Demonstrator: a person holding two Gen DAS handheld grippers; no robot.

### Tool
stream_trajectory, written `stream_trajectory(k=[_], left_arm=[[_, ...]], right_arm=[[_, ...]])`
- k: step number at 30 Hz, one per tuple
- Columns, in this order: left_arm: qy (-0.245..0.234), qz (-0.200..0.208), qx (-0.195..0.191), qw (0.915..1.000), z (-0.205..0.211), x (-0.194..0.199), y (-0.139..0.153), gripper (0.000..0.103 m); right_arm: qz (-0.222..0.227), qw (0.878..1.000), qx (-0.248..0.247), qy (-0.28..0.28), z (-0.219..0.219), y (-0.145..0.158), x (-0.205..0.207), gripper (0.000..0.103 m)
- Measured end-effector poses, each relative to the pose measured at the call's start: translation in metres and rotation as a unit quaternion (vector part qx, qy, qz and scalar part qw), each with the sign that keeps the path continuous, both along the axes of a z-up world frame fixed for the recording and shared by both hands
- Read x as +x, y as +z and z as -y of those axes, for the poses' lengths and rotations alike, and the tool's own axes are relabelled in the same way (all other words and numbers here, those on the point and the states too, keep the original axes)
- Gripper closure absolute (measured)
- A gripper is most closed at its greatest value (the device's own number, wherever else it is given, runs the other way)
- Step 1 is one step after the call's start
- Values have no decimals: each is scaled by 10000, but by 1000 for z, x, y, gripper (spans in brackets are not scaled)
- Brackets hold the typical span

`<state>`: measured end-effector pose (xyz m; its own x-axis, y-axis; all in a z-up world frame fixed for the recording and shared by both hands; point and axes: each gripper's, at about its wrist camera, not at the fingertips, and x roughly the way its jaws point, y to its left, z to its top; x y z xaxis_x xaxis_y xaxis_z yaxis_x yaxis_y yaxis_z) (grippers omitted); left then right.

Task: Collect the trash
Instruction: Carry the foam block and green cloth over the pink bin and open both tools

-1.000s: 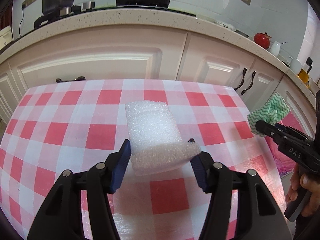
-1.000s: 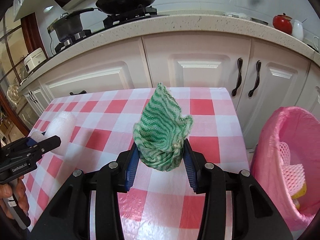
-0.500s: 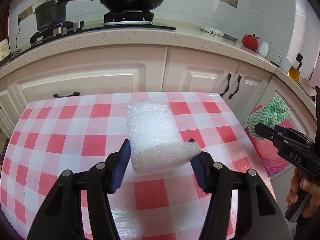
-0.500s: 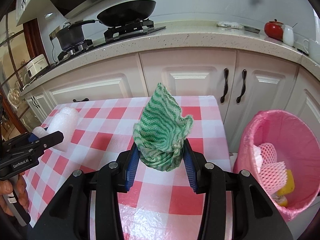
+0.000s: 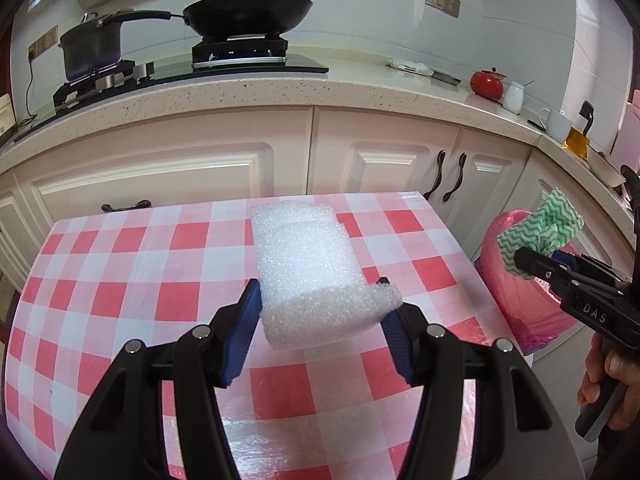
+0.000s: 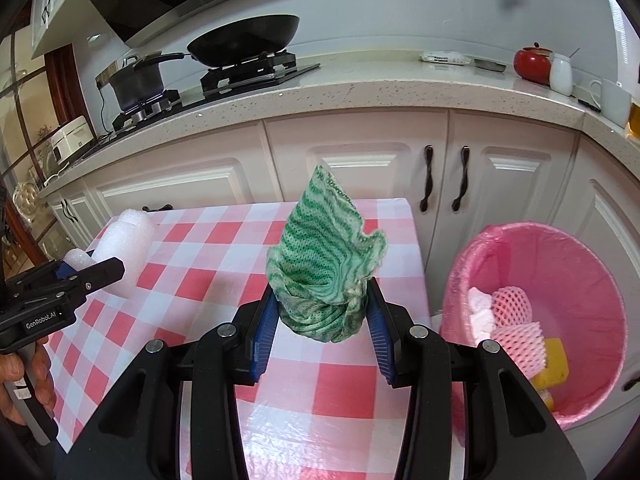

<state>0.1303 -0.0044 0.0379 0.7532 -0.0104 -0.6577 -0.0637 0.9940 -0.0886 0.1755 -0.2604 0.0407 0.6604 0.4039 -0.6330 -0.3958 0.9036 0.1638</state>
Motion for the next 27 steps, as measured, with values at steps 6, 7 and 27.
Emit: stream_trajectory(k=[6, 7, 27], left_arm=[[-113, 39, 25, 9999, 13, 4, 6, 47], [-138, 50, 37, 9999, 16, 5, 8, 47], [-1033, 247, -10, 9943, 123, 55, 30, 47]], right_arm=[[71, 9999, 18, -116, 21, 8, 0, 62], [83, 9999, 4, -147, 25, 9, 1, 62], [69, 9964, -130, -833, 136, 12, 31, 62]])
